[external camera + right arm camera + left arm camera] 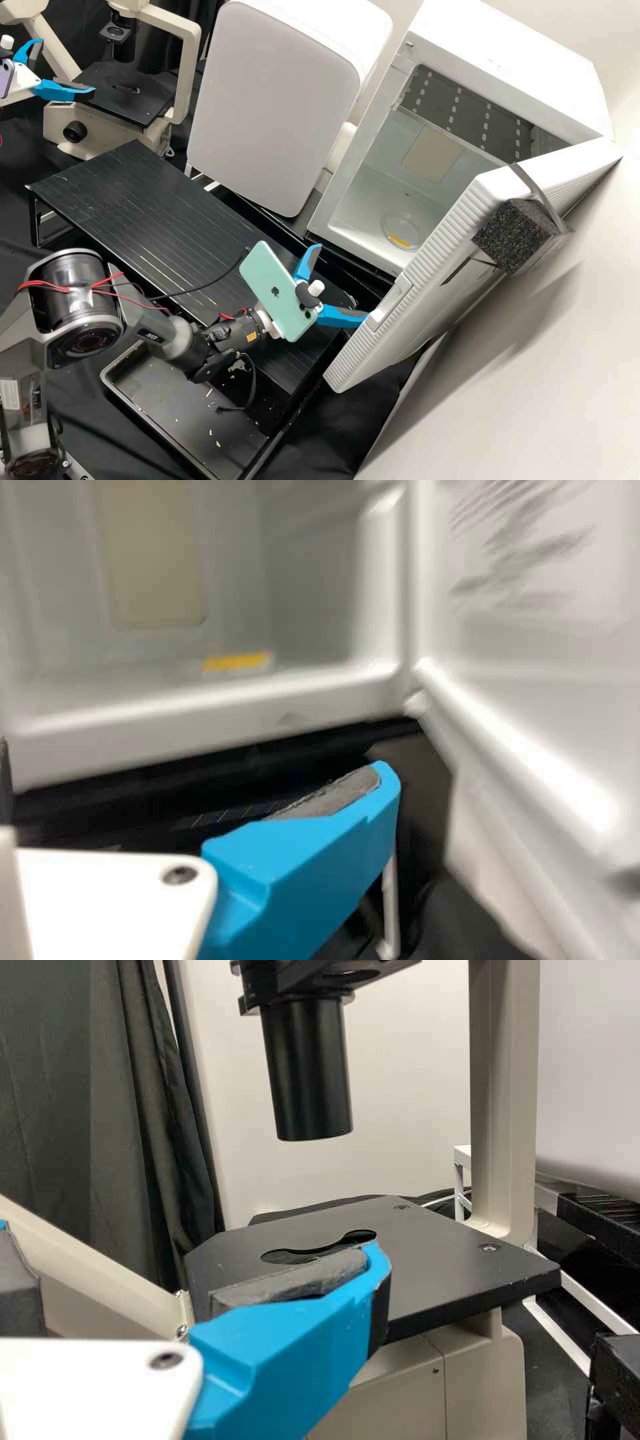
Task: Take the petri dish out of the incubator
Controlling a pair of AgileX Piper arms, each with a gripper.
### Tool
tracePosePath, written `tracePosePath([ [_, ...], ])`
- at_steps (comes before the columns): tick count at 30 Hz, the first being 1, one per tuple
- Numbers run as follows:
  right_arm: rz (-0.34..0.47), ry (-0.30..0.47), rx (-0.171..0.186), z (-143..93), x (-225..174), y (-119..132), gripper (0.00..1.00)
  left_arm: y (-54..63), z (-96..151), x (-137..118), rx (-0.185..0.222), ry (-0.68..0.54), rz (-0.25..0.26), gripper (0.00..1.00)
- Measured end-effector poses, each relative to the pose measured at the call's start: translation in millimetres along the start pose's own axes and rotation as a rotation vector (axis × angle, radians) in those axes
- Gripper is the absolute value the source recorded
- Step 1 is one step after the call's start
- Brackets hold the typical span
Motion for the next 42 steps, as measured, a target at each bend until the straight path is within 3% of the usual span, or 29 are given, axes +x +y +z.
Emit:
tracePosePath([
  [8, 0.046, 0.081, -0.018, -11.6, 34.1, 16.4, 1.00, 0.0, 0.0, 0.0, 0.000, 0.000, 0.000, 1.00],
  [10, 0.033, 0.093, -0.001, -13.8, 46.7, 14.0, 1.00, 0.0, 0.0, 0.0, 0.000, 0.000, 0.000, 1.00],
  [21, -0.057, 0.019, -0.008, 5.1, 97.5, -2.0, 1.00, 0.0, 0.0, 0.0, 0.000, 0.000, 0.000, 1.00],
  [42, -0.074, 0.037, -0.029, 0.7, 127.6, -7.1, 1.00, 0.0, 0.0, 0.0, 0.000, 0.000, 0.000, 1.00],
])
